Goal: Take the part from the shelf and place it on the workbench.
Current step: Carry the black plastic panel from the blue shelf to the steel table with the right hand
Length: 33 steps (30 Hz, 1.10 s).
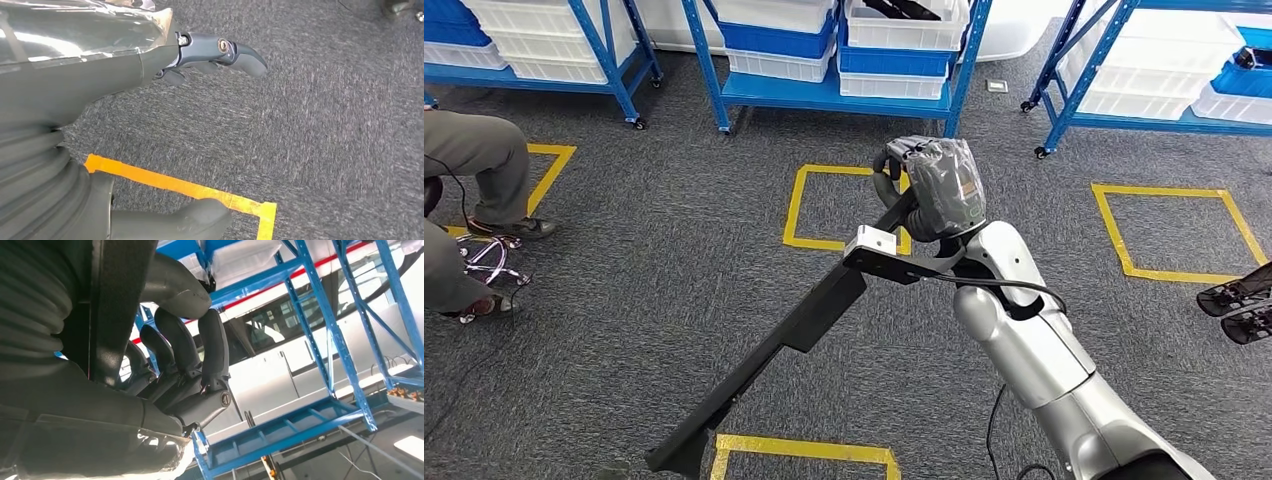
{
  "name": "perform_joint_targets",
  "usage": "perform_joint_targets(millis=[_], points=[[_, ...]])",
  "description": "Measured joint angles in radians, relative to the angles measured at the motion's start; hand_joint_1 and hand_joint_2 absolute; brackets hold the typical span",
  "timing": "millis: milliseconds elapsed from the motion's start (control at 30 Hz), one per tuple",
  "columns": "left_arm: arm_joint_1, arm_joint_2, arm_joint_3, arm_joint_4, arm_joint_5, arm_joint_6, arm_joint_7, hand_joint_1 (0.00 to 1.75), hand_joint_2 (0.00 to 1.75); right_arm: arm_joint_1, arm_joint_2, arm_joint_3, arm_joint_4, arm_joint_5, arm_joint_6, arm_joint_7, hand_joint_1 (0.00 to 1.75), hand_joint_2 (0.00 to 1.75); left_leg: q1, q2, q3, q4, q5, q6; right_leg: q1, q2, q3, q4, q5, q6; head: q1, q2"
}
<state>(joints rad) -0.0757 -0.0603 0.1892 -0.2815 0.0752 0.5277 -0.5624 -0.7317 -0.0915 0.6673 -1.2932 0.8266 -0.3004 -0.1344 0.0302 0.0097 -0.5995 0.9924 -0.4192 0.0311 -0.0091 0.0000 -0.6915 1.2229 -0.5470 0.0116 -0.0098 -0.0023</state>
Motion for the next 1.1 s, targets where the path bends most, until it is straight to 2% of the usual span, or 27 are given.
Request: perform_joint_targets(millis=[33, 67, 100, 167, 200, 233, 300, 367, 400, 433, 500, 533, 567, 600, 700, 733, 767, 833, 900, 933, 1033, 1067, 1100], points=[[0.0, 0.0, 0.0, 0.0, 0.0, 0.0, 0.0, 0.0, 1.75, 0.004, -0.002, 0.0, 0.0, 0.001, 0.0, 0.001, 1.52, 1.75, 0.003, 0.0, -0.003, 0.0, 0.002, -0.004, -0.007, 0.0, -0.016, 0.04, -0.013, 0.006, 0.0, 0.0], [0.0, -0.001, 0.0, 0.0, 0.0, 0.0, 0.001, 0.0, 1.75, 0.008, -0.003, 0.0, 0.0, 0.002, 0.0, 0.002, 1.52, 1.75, 0.007, 0.0, -0.006, 0.001, 0.004, -0.009, -0.015, 0.0, -0.016, 0.047, -0.013, 0.016, 0.0, 0.0], [0.0, -0.002, 0.0, 0.001, 0.0, 0.0, 0.001, 0.0, 1.75, 0.01, -0.005, 0.0, 0.0, 0.004, 0.0, 0.003, 1.52, 1.75, 0.013, 0.0, -0.009, 0.003, 0.005, -0.016, -0.023, -0.001, 0.004, 0.014, 0.002, 0.03, 0.0, 0.0], [0.0, -0.001, 0.0, 0.001, 0.0, 0.0, 0.002, 0.0, 1.75, 0.012, -0.006, 0.0, 0.0, 0.008, 0.0, 0.005, 1.52, 1.75, 0.023, 0.0, -0.016, 0.01, 0.005, -0.037, -0.037, -0.003, 0.073, -0.11, 0.044, 0.059, 0.001, 0.0], [-0.001, 0.0, 0.0, 0.001, 0.0, 0.0, 0.002, 0.0, 1.75, 0.012, -0.006, 0.0, 0.0, 0.008, 0.0, 0.005, 1.52, 1.75, 0.026, 0.0, -0.019, 0.017, 0.002, -0.049, -0.039, -0.001, 0.098, -0.158, 0.058, 0.064, 0.003, 0.0], [-0.001, 0.001, -0.001, 0.001, 0.0, 0.0, 0.001, 0.0, 1.75, 0.012, -0.005, 0.0, 0.0, 0.009, 0.0, 0.006, 1.52, 1.75, 0.026, -0.001, -0.022, 0.021, 0.002, -0.06, -0.04, 0.001, 0.109, -0.179, 0.062, 0.06, 0.003, 0.0], [-0.002, 0.002, -0.001, 0.002, 0.0, 0.0, 0.001, 0.0, 1.75, 0.014, -0.005, -0.001, 0.0, 0.01, -0.001, 0.007, 1.52, 1.75, 0.026, -0.002, -0.024, 0.019, 0.007, -0.074, -0.034, 0.008, 0.103, -0.175, 0.064, 0.037, 0.0, 0.0], [-0.002, 0.002, -0.002, 0.003, 0.0, 0.0, 0.002, 0.0, 1.75, 0.014, -0.006, -0.003, 0.0, 0.011, -0.001, 0.007, 1.52, 1.75, 0.032, -0.001, -0.028, 0.022, 0.003, -0.08, -0.03, 0.011, 0.098, -0.171, 0.07, 0.019, -0.006, 0.0], [-0.003, 0.001, -0.003, 0.003, 0.0, 0.0, 0.002, 0.0, 1.75, 0.014, -0.005, -0.004, 0.0, 0.012, -0.001, 0.007, 1.52, 1.75, 0.034, 0.0, -0.038, 0.048, -0.016, -0.079, -0.027, 0.012, 0.097, -0.171, 0.073, 0.012, -0.007, 0.0], [-0.003, 0.001, -0.004, 0.003, -0.001, 0.001, 0.002, 0.0, 1.75, 0.014, -0.005, -0.004, 0.0, 0.013, -0.001, 0.007, 1.52, 1.75, 0.033, 0.0, -0.058, 0.095, -0.047, -0.077, -0.025, 0.012, 0.096, -0.172, 0.075, 0.005, -0.009, 0.0], [-0.004, 0.001, -0.006, 0.003, -0.001, 0.001, 0.003, 0.0, 1.75, 0.015, -0.004, -0.005, 0.0, 0.015, -0.001, 0.007, 1.52, 1.75, 0.022, -0.002, -0.12, 0.237, -0.121, -0.069, -0.013, 0.013, 0.093, -0.172, 0.077, -0.006, -0.01, 0.0], [-0.004, 0.001, -0.007, 0.004, -0.001, 0.002, 0.003, 0.0, 1.75, 0.017, -0.004, -0.004, 0.0, 0.016, -0.001, 0.007, 1.52, 1.75, 0.017, -0.002, -0.146, 0.297, -0.144, -0.063, -0.005, 0.013, 0.091, -0.172, 0.078, -0.011, -0.01, 0.0], [-0.004, 0.001, -0.008, 0.004, -0.001, 0.003, 0.003, 0.0, 1.75, 0.018, -0.004, -0.004, 0.0, 0.016, -0.001, 0.007, 1.52, 1.75, 0.01, -0.002, -0.158, 0.324, -0.149, -0.054, 0.002, 0.014, 0.089, -0.172, 0.08, -0.015, -0.01, 0.0], [-0.004, 0.001, -0.008, 0.004, 0.0, 0.004, 0.004, 0.0, 1.75, 0.02, -0.004, -0.004, 0.0, 0.016, 0.0, 0.007, 1.52, 1.75, 0.002, -0.004, -0.149, 0.311, -0.135, -0.041, 0.01, 0.015, 0.087, -0.172, 0.081, -0.018, -0.01, 0.0], [-0.005, 0.002, -0.01, 0.004, 0.0, 0.007, 0.004, 0.0, 1.75, 0.018, -0.003, -0.006, -0.001, 0.017, 0.0, 0.007, 1.52, 1.75, -0.028, -0.015, -0.048, 0.129, -0.06, 0.015, 0.027, 0.022, 0.086, -0.172, 0.084, -0.023, -0.008, 0.0], [-0.007, 0.003, -0.011, 0.004, 0.0, 0.007, 0.004, 0.0, 1.75, 0.018, -0.003, -0.007, -0.002, 0.017, 0.0, 0.007, 1.52, 1.75, -0.035, -0.015, -0.026, 0.088, -0.05, 0.027, 0.028, 0.022, 0.084, -0.172, 0.085, -0.023, -0.006, 0.0], [-0.008, 0.004, -0.011, 0.004, 0.0, 0.008, 0.004, 0.0, 1.75, 0.018, -0.003, -0.008, -0.002, 0.017, 0.0, 0.007, 1.52, 1.75, -0.041, -0.013, -0.018, 0.07, -0.048, 0.034, 0.027, 0.022, 0.083, -0.173, 0.086, -0.023, -0.005, 0.0], [-0.009, 0.004, -0.012, 0.005, 0.0, 0.009, 0.004, 0.0, 1.75, 0.019, -0.002, -0.01, -0.003, 0.017, 0.0, 0.007, 1.52, 1.75, -0.045, -0.008, -0.013, 0.057, -0.04, 0.032, 0.025, 0.021, 0.081, -0.176, 0.089, -0.018, -0.005, 0.0], [-0.009, 0.002, -0.013, 0.005, 0.001, 0.009, 0.005, 0.0, 1.75, 0.018, -0.002, -0.013, -0.004, 0.017, 0.0, 0.007, 1.52, 1.75, -0.039, -0.003, -0.004, 0.033, -0.025, 0.027, 0.026, 0.018, 0.071, -0.161, 0.079, -0.012, -0.005, 0.0], [-0.01, 0.001, -0.013, 0.005, 0.001, 0.009, 0.005, 0.0, 1.75, 0.017, -0.003, -0.013, -0.005, 0.017, 0.0, 0.007, 1.52, 1.75, -0.034, 0.0, 0.001, 0.021, -0.018, 0.024, 0.026, 0.016, 0.055, -0.129, 0.062, -0.009, -0.004, 0.0], [-0.01, -0.002, -0.014, 0.005, 0.001, 0.009, 0.005, 0.0, 1.75, 0.018, -0.005, -0.014, -0.005, 0.017, 0.001, 0.007, 1.52, 1.75, -0.028, 0.005, 0.001, 0.012, -0.011, 0.024, 0.015, 0.013, -0.016, 0.025, -0.006, -0.001, -0.002, 0.0], [-0.01, -0.004, -0.014, 0.005, 0.001, 0.009, 0.005, 0.0, 1.75, 0.021, -0.005, -0.014, -0.005, 0.018, 0.002, 0.007, 1.52, 1.75, -0.027, 0.006, -0.001, 0.013, -0.01, 0.023, 0.01, 0.013, -0.033, 0.063, -0.018, 0.005, -0.002, 0.0], [-0.01, -0.005, -0.014, 0.005, 0.001, 0.009, 0.006, 0.0, 1.75, 0.023, -0.006, -0.014, -0.005, 0.018, 0.003, 0.007, 1.52, 1.75, -0.026, 0.007, -0.001, 0.013, -0.01, 0.021, 0.005, 0.012, -0.039, 0.076, -0.018, 0.012, -0.002, 0.0]])
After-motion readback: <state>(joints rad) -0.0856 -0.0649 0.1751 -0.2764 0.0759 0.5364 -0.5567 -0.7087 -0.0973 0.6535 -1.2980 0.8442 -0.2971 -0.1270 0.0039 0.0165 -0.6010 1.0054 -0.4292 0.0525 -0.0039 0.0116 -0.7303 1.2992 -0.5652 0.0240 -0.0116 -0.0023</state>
